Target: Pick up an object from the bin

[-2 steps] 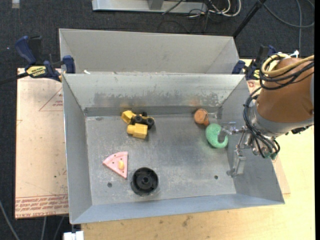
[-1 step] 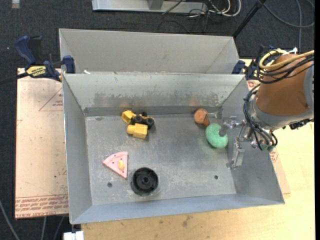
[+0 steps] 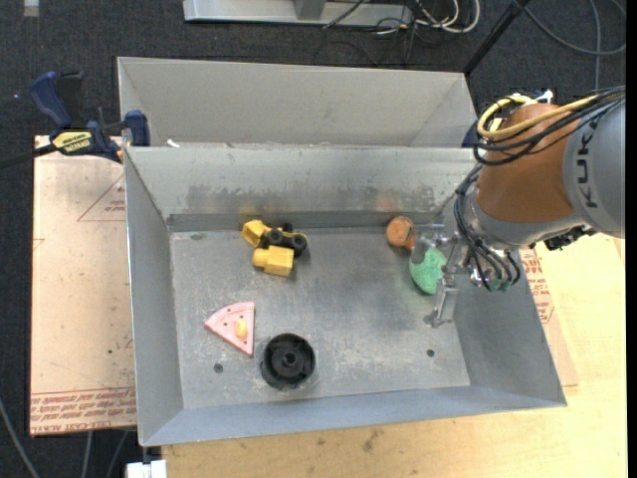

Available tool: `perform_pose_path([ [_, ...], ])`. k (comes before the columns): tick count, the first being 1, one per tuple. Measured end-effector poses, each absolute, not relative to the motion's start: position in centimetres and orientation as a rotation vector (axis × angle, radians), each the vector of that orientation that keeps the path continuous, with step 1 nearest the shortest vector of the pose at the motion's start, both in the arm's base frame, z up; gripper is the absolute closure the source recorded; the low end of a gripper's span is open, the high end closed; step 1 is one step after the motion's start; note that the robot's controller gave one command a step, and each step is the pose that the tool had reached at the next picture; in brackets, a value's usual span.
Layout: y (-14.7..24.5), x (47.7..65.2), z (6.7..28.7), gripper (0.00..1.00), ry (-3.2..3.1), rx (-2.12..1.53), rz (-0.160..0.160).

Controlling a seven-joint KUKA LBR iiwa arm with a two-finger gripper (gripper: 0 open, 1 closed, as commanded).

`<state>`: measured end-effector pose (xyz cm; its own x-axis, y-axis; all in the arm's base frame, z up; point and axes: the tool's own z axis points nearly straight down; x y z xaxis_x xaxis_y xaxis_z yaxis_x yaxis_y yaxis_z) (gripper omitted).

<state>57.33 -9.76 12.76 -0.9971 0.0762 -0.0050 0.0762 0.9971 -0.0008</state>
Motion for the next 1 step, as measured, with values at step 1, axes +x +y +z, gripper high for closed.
perform_pose_path([
  [1, -9.68, 57.77, 7.42, 1.00, 3.132, 0.224, 0.001],
])
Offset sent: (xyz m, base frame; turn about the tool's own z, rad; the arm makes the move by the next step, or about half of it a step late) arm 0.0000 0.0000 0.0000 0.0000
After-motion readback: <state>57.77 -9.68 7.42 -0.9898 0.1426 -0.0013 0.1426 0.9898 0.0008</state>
